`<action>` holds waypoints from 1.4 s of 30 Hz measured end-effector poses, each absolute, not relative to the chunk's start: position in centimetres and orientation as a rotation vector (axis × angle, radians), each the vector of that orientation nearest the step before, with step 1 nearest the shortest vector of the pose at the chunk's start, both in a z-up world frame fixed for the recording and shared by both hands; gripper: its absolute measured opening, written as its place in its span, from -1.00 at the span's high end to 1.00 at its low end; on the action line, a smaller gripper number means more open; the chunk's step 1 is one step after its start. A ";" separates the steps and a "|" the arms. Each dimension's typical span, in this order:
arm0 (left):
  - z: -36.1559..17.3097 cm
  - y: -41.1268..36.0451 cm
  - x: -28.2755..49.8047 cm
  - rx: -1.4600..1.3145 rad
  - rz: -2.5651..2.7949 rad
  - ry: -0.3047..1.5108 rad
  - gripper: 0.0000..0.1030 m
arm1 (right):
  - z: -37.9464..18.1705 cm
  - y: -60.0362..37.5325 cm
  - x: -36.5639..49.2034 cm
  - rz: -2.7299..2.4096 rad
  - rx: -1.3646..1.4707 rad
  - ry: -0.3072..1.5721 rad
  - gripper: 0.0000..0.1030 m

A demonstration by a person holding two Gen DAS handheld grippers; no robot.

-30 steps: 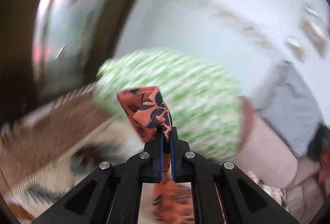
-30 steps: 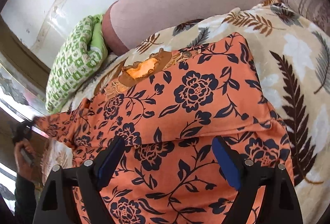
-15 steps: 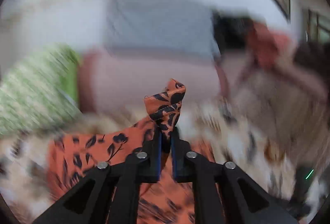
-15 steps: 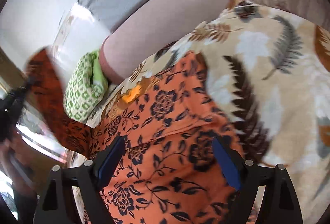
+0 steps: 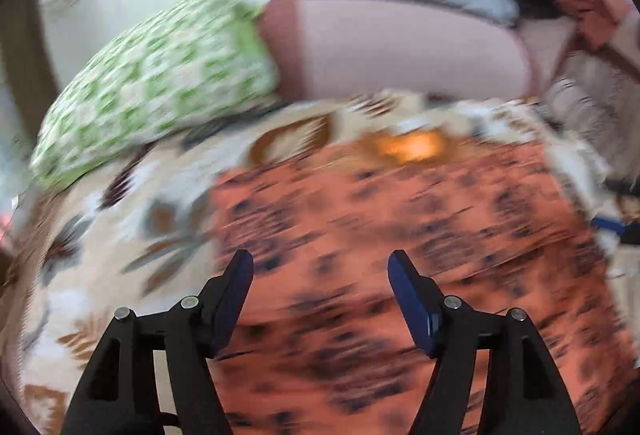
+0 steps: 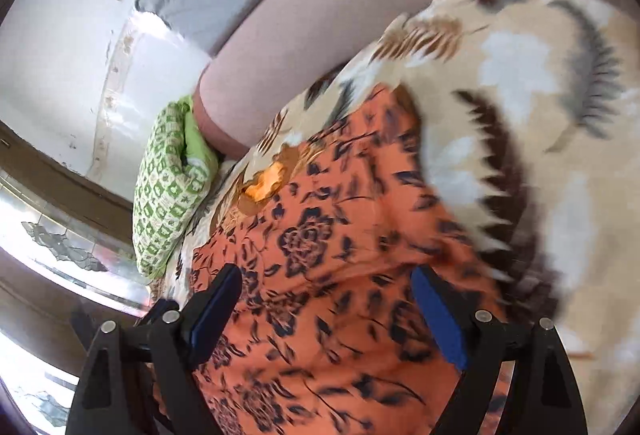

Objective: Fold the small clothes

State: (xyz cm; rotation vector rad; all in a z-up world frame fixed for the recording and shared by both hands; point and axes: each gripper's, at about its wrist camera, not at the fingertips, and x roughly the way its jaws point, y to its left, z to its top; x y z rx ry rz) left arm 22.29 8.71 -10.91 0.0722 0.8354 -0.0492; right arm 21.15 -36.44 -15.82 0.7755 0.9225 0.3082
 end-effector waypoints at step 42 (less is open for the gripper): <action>-17.3 13.4 30.4 -0.062 0.162 0.970 -0.42 | -20.6 -32.7 33.1 0.241 0.681 1.016 -0.65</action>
